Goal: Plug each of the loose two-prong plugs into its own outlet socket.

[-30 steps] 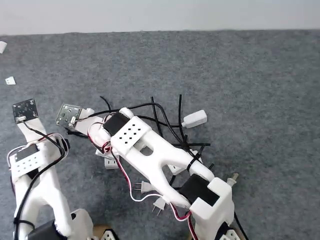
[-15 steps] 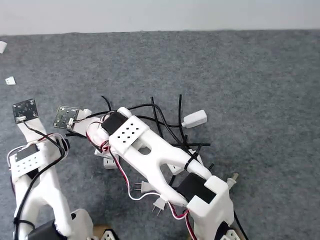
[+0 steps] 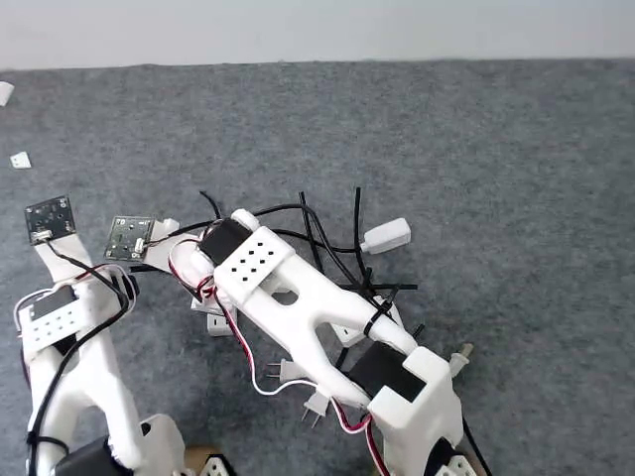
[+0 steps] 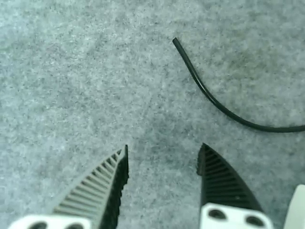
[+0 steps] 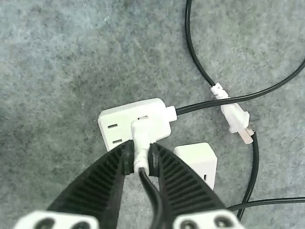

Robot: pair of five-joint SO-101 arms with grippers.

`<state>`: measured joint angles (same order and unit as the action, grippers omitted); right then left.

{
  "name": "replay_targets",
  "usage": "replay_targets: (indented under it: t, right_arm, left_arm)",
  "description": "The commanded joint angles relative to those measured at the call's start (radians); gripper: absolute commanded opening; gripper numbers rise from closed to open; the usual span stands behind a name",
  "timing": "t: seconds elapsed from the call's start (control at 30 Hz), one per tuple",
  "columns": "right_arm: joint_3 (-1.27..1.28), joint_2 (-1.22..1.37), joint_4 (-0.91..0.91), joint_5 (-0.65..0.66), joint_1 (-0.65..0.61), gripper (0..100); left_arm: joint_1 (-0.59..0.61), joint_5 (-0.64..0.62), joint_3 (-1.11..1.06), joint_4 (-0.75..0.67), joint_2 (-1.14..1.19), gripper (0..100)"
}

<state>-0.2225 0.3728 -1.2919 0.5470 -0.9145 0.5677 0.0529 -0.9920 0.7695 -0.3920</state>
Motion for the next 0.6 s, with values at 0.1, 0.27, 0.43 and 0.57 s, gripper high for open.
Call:
replay_targets:
  t: [0.1, 0.27, 0.43, 0.57]
  right_arm:
    - [-0.049, -0.038, -0.044, 0.06, -0.01, 0.9]
    - [-0.049, -0.035, -0.048, 0.063, -0.01, 0.9]
    - [-0.051, -0.033, -0.042, 0.074, -0.012, 0.9]
    - [-0.052, -0.002, -0.048, 0.104, -0.01, 0.8]
  left_arm:
    - [0.005, 0.005, 0.051, 0.005, 0.002, 22]
    - [0.005, 0.005, 0.051, 0.005, 0.002, 22]
    - [0.006, 0.005, 0.051, 0.005, 0.002, 22]
    - [0.006, 0.005, 0.051, 0.005, 0.002, 22]
